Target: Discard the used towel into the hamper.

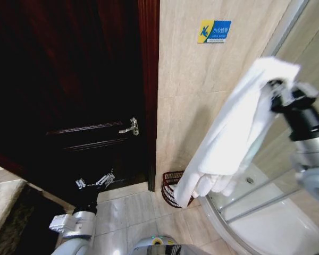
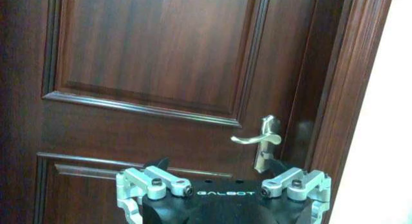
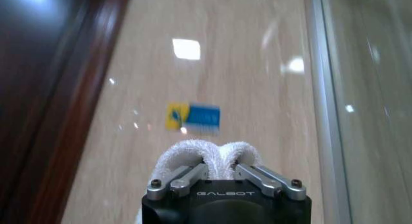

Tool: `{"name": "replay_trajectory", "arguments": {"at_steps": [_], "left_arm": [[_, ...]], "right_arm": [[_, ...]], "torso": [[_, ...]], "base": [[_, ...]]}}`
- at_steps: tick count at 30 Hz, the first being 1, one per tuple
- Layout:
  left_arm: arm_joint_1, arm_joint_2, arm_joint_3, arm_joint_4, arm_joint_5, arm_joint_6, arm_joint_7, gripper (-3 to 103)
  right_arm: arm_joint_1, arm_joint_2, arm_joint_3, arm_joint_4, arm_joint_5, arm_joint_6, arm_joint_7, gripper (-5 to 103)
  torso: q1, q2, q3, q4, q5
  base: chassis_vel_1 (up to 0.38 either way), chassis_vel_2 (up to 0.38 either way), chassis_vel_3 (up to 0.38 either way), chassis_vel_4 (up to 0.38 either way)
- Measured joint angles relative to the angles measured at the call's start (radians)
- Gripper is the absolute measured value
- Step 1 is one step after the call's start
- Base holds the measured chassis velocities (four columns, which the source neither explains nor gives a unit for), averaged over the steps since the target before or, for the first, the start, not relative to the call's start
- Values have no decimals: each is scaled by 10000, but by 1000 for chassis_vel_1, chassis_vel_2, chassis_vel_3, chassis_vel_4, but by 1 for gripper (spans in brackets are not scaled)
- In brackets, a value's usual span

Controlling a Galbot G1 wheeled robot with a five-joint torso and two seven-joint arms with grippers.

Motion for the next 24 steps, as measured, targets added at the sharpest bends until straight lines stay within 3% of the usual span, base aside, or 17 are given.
{"name": "replay_trajectory", "arguments": {"at_steps": [2, 4, 7, 11, 24], "left_arm": [[-1, 0, 0, 0, 0, 0, 0, 100], [0, 0, 0, 0, 0, 0, 0, 100], [0, 2, 0, 0, 0, 0, 0, 100], [-1, 1, 0, 0, 0, 0, 0, 100], [0, 1, 0, 0, 0, 0, 0, 100]], "right_arm": [[330, 612, -666, 36, -322, -357, 14, 5], [711, 715, -888, 141, 43, -324, -258, 5], [1134, 25, -864, 129, 509, -199, -379, 5], [1350, -667, -786, -87, 650, -105, -393, 5], [1867, -915, -1052, -1158, 342, 190, -471, 5]], "torso": [[0, -1, 1, -3, 9], [1, -1, 1, 3, 6], [0, 0, -1, 3, -13], [1, 0, 0, 0, 1], [1, 0, 0, 0, 3]], "base": [[0, 0, 0, 0], [0, 0, 0, 0], [0, 0, 0, 0], [0, 0, 0, 0], [0, 0, 0, 0]]}}
